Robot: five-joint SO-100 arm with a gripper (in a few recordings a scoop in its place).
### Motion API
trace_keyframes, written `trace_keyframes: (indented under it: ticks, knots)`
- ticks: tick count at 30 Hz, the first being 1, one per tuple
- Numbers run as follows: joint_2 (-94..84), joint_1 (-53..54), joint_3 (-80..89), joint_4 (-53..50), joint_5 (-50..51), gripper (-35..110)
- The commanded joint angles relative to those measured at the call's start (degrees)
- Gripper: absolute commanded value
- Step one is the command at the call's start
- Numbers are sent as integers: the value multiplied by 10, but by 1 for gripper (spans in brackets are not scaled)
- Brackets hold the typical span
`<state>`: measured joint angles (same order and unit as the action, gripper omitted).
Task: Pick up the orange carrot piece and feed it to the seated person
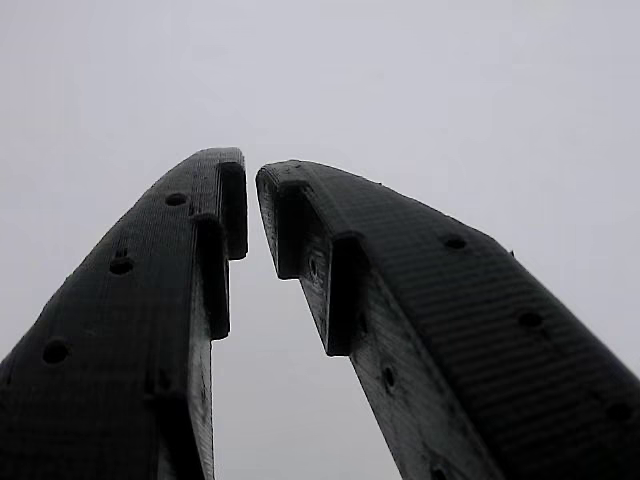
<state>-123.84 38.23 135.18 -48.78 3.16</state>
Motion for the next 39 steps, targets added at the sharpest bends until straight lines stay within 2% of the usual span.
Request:
trace_keyframes:
  ticks: [1, 10, 19, 28, 39]
  knots:
    - [33, 58, -78, -1, -4, -3]
    - [117, 192, -147, -1, -174, -3]
    - [189, 337, -222, -1, -292, -3]
    - [276, 435, -315, -1, -360, -3]
    - [353, 479, -389, -1, -391, -3]
